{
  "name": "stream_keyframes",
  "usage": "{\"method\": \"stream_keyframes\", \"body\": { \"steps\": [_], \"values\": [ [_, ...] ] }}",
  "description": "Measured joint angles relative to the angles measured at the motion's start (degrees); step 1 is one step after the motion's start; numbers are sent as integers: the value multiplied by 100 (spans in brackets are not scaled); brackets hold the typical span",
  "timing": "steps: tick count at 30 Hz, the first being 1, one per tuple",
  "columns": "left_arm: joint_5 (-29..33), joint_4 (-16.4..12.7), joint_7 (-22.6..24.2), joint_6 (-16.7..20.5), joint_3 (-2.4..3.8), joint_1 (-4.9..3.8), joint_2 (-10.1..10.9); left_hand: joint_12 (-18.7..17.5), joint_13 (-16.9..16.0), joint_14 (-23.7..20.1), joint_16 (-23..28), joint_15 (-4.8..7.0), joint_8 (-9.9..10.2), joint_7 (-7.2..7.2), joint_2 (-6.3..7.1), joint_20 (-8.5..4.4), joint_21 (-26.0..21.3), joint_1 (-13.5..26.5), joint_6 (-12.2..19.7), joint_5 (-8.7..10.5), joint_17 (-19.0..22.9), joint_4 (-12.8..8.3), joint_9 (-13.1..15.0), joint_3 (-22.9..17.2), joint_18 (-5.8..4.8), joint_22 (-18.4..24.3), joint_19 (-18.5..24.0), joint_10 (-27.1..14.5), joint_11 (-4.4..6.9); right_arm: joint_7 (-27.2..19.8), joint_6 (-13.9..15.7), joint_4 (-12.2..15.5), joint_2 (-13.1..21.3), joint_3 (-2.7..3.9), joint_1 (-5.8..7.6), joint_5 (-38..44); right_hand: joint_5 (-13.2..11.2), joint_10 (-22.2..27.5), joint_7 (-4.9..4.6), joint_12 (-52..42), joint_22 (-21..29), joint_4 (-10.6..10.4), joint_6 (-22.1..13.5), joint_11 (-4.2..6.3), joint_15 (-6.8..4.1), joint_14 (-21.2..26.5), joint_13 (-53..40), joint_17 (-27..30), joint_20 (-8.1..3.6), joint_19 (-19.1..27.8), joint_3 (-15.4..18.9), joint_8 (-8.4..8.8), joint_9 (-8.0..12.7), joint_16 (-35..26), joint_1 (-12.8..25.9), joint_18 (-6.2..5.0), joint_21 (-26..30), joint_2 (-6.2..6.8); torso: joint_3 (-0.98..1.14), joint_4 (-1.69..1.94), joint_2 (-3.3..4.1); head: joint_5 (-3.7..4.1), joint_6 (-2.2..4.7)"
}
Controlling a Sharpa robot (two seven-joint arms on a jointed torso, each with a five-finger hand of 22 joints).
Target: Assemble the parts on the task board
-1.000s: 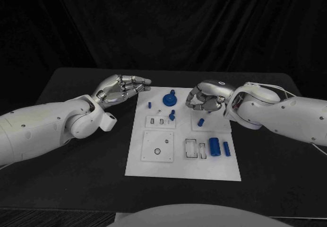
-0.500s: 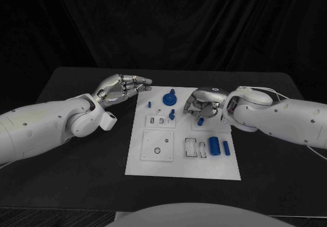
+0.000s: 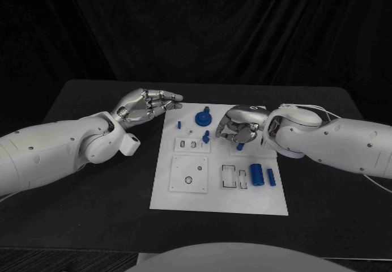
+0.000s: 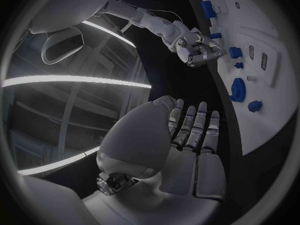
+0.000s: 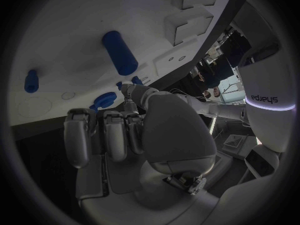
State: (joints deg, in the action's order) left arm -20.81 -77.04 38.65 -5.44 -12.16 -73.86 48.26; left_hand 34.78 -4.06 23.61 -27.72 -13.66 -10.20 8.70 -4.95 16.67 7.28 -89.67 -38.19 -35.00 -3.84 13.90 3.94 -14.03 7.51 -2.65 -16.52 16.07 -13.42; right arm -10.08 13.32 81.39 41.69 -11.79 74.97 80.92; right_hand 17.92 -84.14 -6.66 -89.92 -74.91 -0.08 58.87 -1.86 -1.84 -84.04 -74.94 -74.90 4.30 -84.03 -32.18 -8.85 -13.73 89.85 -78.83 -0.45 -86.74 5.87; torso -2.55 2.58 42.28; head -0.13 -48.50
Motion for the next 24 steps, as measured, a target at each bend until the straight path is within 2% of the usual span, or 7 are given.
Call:
{"method": "stream_keyframes", "body": {
  "steps": [4, 24],
  "values": [
    [-1, 6, 0, -18, 0, 0, -6, 0, 0, 0, 0, 0, 0, 0, 0, 0, 0, 0, 0, 0, 0, 0, 0, 0, 0, 0, 0, 0, 0, -7, 0, -6, -33, 0, -6, 4, 0, 11, -62, 0, 0, 31, -133, -51, 13, 13, 0, 0, 11, 11, -31, 114, 47, 0, 24, 0, 0, 24, 1, 0, -1, -2, -5],
    [-4, 37, -3, -96, -1, 4, -37, 0, 5, -17, 0, 24, 0, 0, -21, 0, 0, -22, 0, 0, 0, -24, -1, -24, 0, 5, 41, 0, 0, -40, -45, -92, -177, 1, -61, 11, 0, 10, -80, 0, -4, 31, -164, -51, 41, 0, 0, 0, 41, 0, -31, 136, 64, 0, 60, 1, 23, 61, 9, 2, 7, 8, -23]
  ]
}}
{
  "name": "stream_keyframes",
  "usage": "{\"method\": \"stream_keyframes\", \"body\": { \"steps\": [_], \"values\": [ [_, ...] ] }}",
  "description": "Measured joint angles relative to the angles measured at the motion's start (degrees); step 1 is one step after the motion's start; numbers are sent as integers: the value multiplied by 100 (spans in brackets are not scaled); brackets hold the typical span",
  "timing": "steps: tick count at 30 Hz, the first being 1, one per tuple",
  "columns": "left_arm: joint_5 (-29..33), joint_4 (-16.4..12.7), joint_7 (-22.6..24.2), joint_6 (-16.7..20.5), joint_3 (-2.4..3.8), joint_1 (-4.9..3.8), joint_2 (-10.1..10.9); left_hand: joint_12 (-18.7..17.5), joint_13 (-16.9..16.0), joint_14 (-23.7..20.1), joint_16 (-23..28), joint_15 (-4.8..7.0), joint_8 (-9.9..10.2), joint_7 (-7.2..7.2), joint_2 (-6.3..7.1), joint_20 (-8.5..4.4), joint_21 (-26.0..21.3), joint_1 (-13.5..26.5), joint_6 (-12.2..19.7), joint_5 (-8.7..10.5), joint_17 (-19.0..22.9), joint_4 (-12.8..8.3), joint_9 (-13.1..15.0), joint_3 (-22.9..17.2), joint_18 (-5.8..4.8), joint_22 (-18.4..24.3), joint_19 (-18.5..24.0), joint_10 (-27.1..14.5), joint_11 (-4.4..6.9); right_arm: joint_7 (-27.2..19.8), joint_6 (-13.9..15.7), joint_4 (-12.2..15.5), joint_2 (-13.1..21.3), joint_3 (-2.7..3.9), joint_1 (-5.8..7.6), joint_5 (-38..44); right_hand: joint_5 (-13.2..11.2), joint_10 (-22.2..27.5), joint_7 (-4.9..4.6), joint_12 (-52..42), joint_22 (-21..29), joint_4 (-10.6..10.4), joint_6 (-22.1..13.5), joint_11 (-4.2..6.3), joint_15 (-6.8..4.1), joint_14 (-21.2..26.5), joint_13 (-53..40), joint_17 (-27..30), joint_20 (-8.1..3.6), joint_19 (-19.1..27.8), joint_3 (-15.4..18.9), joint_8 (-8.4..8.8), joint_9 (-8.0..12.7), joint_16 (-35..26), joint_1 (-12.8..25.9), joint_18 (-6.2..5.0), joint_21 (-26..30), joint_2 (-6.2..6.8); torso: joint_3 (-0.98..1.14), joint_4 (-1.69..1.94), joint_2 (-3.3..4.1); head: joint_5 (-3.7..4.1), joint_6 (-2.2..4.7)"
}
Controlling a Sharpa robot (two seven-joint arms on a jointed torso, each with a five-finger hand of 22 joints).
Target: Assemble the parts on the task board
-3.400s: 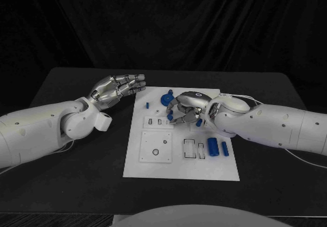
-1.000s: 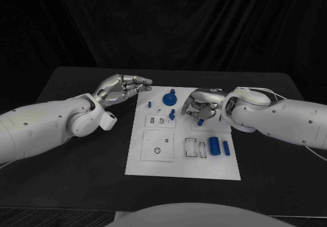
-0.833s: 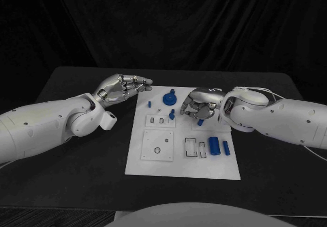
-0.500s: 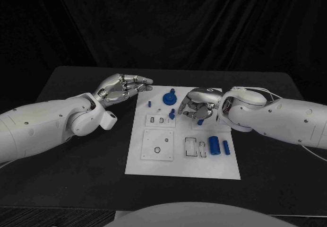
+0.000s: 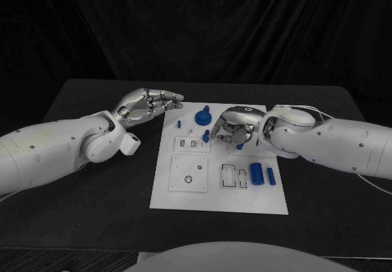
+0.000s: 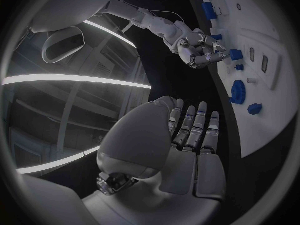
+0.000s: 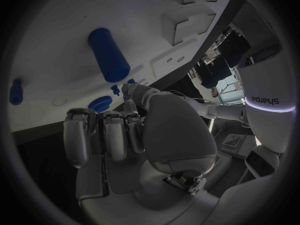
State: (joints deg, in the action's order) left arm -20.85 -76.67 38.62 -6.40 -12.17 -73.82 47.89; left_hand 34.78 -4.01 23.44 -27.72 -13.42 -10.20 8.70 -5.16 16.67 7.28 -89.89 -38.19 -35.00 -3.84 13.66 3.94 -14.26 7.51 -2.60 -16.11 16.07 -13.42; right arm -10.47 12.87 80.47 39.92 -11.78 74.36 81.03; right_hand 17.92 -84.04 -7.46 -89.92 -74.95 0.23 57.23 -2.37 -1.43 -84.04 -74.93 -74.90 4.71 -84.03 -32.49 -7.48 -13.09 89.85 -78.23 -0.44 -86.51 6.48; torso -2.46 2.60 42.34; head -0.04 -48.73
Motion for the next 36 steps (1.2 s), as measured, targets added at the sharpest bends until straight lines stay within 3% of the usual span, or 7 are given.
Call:
{"method": "stream_keyframes", "body": {
  "steps": [36],
  "values": [
    [-3, 30, -8, -115, 1, 9, -18, 0, 5, -19, 0, -20, 0, 0, 1, 0, -23, 1, 0, 0, 0, 1, 0, -31, 1, 4, -1, -41, 0, -54, -32, -4, -82, -2, -26, 4, 27, 1, -21, 0, 3, 33, -62, -41, 21, 21, 0, -4, 22, 19, -32, 78, 32, 0, 22, 0, 32, 22, 2, -3, 1, 7, -60]
  ]
}}
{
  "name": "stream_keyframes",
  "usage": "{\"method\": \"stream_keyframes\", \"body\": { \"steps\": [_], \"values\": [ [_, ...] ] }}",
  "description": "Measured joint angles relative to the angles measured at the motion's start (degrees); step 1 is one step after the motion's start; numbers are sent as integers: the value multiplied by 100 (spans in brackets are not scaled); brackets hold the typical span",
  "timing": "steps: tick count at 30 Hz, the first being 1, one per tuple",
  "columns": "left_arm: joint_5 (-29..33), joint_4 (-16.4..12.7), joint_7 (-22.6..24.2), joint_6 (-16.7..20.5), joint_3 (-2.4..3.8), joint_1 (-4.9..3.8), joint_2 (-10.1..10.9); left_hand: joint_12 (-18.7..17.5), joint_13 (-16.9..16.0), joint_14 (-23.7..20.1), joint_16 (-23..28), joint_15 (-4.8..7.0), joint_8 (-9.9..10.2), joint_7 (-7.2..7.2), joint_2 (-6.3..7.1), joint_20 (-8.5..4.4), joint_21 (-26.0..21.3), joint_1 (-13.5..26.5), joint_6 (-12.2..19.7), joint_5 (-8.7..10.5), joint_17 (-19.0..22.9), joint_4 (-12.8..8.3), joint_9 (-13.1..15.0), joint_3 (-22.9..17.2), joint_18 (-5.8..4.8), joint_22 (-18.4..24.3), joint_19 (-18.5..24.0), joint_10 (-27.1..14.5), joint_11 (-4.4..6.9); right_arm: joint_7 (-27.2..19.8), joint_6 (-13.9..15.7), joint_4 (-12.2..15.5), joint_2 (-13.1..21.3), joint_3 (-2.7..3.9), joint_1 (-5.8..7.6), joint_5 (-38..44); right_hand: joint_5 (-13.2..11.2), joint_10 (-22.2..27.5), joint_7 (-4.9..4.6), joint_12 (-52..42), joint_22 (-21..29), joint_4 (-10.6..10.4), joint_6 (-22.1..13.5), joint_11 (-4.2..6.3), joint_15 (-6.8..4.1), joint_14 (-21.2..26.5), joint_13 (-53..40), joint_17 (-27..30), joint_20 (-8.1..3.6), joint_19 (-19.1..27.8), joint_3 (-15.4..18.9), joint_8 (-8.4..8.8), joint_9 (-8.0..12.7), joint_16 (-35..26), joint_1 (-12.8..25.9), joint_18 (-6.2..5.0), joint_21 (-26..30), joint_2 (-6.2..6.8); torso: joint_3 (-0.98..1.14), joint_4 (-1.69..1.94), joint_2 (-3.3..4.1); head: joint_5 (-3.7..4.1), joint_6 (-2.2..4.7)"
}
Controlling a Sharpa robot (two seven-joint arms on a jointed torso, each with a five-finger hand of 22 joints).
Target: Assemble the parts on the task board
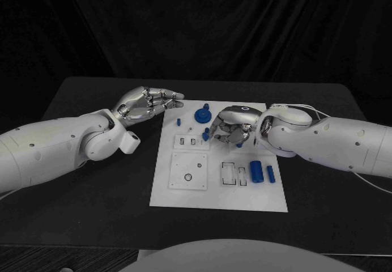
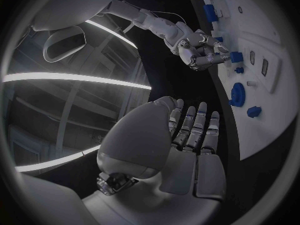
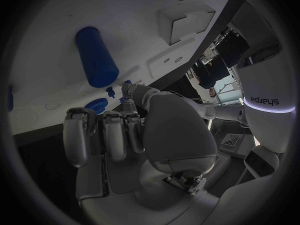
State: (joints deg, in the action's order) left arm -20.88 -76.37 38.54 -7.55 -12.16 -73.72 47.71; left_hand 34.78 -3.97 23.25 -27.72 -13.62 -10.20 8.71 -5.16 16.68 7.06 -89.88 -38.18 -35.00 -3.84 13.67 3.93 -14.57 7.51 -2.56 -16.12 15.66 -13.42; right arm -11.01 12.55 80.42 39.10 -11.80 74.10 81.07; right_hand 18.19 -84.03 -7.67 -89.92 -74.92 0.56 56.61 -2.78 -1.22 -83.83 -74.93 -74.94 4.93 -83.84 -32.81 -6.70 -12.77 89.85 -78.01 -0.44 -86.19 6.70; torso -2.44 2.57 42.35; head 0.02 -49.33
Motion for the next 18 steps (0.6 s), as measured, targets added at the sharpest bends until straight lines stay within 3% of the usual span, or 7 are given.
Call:
{"method": "stream_keyframes", "body": {
  "steps": [18],
  "values": [
    [-1, 26, -7, -36, 0, 4, -13, 0, -1, 0, 0, 0, 0, 0, 1, 0, 0, 1, 0, 0, 0, -24, 0, -24, 0, -1, 0, 0, 0, -3, -67, 2, -10, 2, -5, 2, 21, 0, -1, 0, 1, 15, 42, 0, 16, -16, 0, 1, 18, -18, -15, 0, -6, 0, 0, 0, 0, 0, 0, -4, -2, 4, -32]
  ]
}}
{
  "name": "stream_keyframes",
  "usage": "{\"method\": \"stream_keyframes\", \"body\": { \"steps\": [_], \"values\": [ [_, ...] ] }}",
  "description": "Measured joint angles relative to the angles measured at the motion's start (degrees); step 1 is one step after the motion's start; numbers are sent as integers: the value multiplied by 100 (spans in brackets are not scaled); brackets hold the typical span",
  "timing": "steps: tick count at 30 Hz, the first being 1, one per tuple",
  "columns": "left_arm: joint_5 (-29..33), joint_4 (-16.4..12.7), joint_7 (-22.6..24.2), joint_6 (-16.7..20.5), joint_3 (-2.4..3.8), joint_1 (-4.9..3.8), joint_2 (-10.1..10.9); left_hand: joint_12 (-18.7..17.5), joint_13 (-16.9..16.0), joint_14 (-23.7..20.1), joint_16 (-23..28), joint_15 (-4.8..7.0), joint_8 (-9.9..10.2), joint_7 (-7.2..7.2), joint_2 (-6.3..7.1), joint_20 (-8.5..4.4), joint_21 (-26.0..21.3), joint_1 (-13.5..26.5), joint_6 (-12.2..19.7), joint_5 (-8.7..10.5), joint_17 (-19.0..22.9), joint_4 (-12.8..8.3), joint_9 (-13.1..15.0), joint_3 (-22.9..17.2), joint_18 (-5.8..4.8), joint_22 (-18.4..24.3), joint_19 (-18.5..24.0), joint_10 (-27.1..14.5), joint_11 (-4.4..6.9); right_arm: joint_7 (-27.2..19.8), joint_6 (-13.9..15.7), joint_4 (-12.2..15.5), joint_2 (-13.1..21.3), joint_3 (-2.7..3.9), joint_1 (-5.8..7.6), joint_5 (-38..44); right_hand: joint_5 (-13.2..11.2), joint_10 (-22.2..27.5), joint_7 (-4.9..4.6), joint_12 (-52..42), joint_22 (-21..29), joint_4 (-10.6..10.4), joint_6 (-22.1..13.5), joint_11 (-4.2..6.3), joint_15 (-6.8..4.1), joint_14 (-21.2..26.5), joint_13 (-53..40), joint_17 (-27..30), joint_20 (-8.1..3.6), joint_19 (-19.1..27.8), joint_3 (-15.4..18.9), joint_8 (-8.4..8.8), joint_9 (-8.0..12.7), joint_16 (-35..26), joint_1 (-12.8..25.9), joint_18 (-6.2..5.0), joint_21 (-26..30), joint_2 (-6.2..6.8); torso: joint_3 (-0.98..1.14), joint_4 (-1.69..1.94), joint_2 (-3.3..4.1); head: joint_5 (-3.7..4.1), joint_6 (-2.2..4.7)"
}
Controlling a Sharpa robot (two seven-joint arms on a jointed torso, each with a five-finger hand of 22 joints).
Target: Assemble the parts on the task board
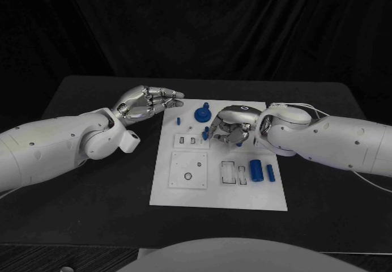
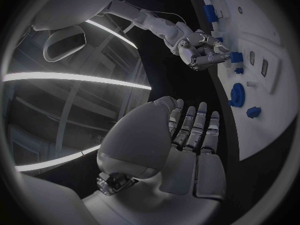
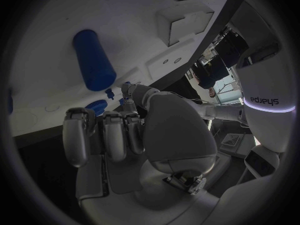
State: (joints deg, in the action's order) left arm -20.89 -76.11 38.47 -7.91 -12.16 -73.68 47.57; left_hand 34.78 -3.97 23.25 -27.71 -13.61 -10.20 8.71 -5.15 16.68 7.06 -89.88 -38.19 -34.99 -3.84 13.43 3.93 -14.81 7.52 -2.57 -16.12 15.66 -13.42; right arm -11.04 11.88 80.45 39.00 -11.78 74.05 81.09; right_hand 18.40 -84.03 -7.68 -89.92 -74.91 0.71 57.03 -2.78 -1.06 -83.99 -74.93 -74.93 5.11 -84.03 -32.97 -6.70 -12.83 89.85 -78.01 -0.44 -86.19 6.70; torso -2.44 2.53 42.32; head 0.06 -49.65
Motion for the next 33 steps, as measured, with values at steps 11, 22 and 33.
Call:
{"method": "stream_keyframes", "body": {
  "steps": [11, 22, 33],
  "values": [
    [-1, 7, -9, -24, 0, 2, -3, 0, 0, 0, 0, 0, 0, 21, 0, 20, 0, 0, 22, 0, 0, 16, 0, -16, -1, 0, 20, 0, 0, -4, -25, 2, -14, -2, -4, 1, 0, 0, 0, 0, 1, 16, 0, 0, 0, 0, 0, 1, 0, 0, 17, 0, -6, 0, 0, 0, 35, 0, 3, -7, 1, -5, -21],
    [-1, 13, -21, -43, 1, 3, -8, 0, -1, 0, 0, 0, 0, 21, 0, -1, 0, 0, 22, 0, 0, 16, 0, -15, -1, 0, 41, 0, 0, -9, -52, 2, -24, 0, -7, 1, 0, 0, 0, 0, 1, 16, 0, 0, 0, 0, 0, 1, 0, 0, 17, 0, -5, 0, 0, 0, 35, 0, 3, -3, 1, 0, -34],
    [-1, 27, -34, -61, 0, 5, -12, 0, -1, 0, 0, 0, 0, 21, 0, 0, 0, 0, 22, 0, 0, 16, 0, -15, 0, -1, 41, 0, 0, -15, -79, 5, -31, 0, -11, 1, -1, 0, 0, 0, -4, 16, 0, 0, 0, 0, 0, 1, 0, 0, 17, 0, -5, 0, 0, 0, 35, 0, 0, -1, 0, 8, -35]
  ]
}}
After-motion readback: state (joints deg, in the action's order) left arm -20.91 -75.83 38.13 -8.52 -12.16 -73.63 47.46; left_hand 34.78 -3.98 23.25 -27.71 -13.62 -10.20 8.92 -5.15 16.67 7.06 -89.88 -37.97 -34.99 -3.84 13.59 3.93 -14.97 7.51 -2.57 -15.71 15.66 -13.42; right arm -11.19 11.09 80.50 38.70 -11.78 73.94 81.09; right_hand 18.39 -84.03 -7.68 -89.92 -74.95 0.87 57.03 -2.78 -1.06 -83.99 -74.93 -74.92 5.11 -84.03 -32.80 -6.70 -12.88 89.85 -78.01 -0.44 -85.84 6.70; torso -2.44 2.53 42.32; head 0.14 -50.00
